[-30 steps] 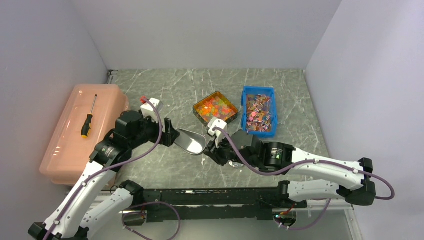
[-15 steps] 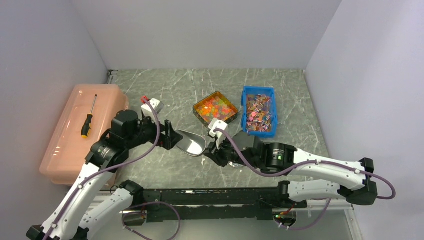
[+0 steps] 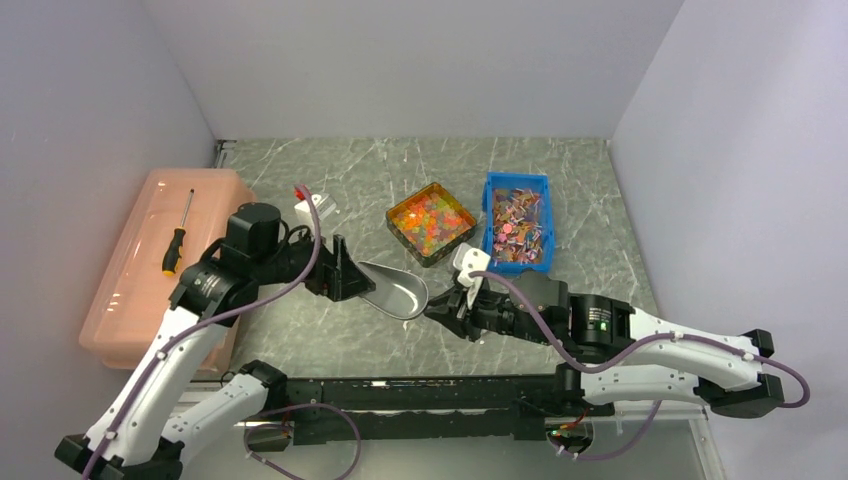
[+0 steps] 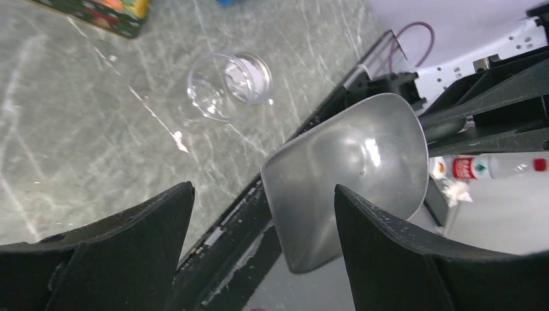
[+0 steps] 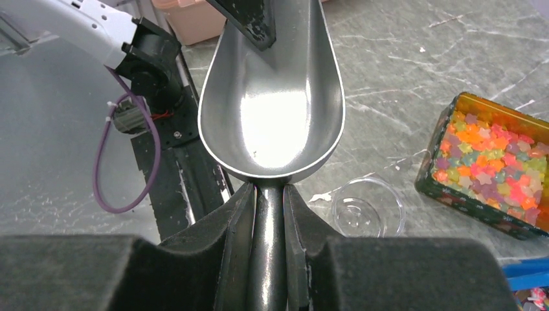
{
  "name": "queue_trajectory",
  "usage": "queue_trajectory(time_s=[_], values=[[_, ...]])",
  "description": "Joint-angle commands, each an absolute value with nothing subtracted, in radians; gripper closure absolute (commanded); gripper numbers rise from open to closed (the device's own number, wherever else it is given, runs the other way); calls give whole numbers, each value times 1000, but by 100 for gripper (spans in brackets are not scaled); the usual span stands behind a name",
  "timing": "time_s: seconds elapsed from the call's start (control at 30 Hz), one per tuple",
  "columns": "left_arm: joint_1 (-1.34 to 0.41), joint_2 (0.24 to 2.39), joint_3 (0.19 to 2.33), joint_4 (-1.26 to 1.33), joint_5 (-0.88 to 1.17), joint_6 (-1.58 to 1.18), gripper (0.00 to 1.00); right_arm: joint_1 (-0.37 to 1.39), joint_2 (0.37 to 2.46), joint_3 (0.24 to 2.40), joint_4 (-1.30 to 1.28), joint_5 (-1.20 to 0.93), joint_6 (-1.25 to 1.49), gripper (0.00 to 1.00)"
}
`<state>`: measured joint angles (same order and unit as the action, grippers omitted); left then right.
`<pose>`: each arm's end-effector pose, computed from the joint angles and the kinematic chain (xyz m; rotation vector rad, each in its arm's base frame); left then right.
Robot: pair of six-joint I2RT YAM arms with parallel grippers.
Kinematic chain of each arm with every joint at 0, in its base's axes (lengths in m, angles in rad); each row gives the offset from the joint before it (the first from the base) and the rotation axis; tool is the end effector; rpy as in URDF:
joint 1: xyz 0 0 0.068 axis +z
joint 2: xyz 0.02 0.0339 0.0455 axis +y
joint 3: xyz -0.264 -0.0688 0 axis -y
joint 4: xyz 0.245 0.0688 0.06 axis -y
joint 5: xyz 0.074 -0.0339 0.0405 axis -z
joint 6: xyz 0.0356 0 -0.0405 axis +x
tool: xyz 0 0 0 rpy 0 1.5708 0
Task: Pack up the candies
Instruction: Pick up the spatula from the center of the board.
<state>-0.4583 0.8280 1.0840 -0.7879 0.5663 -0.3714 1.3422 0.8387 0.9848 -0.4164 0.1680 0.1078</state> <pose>0.1287 -0.0848 0.3753 0.4552 2.1534 -1.0785 0.0471 0.1762 0.3758 -1.0118 1.6383 0.8481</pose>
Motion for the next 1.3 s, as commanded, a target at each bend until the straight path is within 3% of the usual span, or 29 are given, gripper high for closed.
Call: queue_trajectory(time_s=[0.0,0.2,0.53,0.87,1.03,1.27], values=[[-445,857,1130,-792,737,-434,15,1358,812,984,-344,155,51,100],[-426,860,1158,-767,836,-469,20,1370,818,969,-334,176,21,100],[-407,860,1148,-822,901,-476,35,1419,816,962,-300,222,-35,100],[-367,846,1128,-845,937,-448,72,1466,833,950,-258,298,-67,100],[-333,847,1114,-849,968,-441,99,1476,840,950,-266,319,-68,100],[-258,844,1082,-818,1051,-454,100,1483,836,958,-289,332,-60,99]])
